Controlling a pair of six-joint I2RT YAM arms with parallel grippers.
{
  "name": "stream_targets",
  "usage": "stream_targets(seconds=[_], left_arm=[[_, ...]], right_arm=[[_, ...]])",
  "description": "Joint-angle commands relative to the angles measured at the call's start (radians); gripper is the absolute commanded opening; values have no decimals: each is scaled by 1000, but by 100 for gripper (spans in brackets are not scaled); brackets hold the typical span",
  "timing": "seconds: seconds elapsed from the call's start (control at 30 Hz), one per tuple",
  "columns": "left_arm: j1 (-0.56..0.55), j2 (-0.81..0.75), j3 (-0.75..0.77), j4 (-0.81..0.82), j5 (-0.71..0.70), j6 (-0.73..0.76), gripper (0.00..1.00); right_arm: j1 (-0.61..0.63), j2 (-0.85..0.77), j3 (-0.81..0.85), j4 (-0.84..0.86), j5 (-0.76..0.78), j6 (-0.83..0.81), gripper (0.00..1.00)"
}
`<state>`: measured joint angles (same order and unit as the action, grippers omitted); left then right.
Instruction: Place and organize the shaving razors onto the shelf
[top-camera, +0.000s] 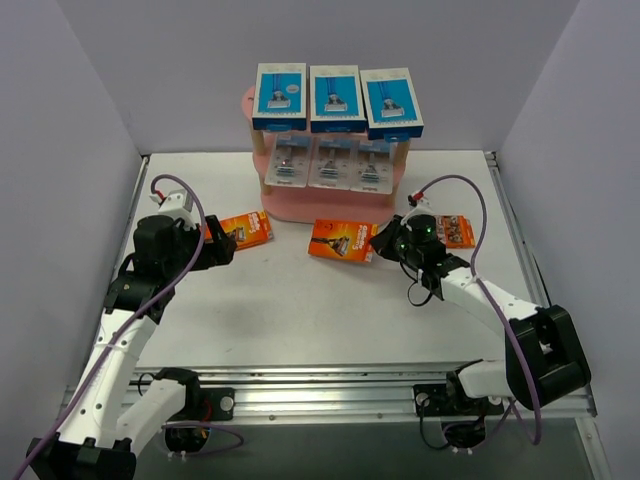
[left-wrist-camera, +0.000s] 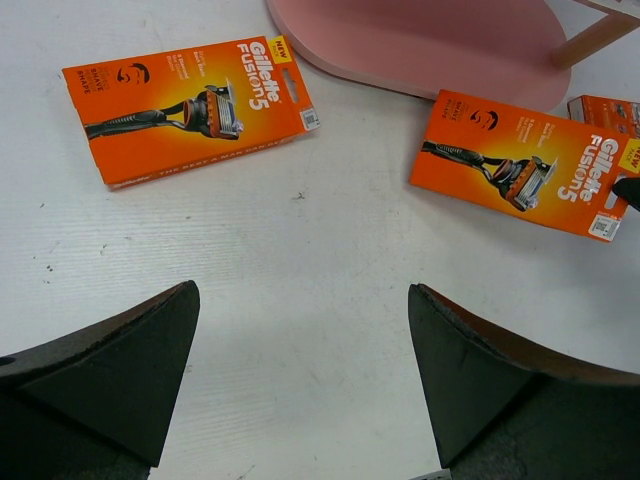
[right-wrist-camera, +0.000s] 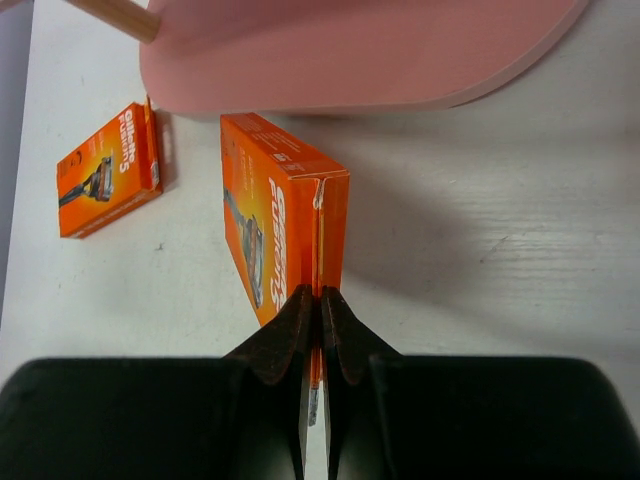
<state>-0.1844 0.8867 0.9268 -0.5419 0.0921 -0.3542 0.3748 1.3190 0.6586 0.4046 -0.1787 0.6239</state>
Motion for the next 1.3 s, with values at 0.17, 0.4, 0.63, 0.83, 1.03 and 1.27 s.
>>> stream_targets(seconds=[0.17,0.4,0.63,0.83,1.03,1.27], left_arm=[[-4,-9,21,20,20,17,94],[-4,-11,20,23,26,17,94],[-3,-6,21,23,34,17,94],[-4,-8,21,25,34,17,94],[-3,-6,20,25,40,17,94],[-4,-6,20,26,41,15,94]], right_arm=[[-45,49,56,63,111,-13,0],[-73,82,26,149,148,86,0],[-112,111,-31,243,146,221,0],[-112,154,-60,304,162,325,0],[-102,194,-105,402,212,453,0],[-63,230,-145,482,301,618,0]])
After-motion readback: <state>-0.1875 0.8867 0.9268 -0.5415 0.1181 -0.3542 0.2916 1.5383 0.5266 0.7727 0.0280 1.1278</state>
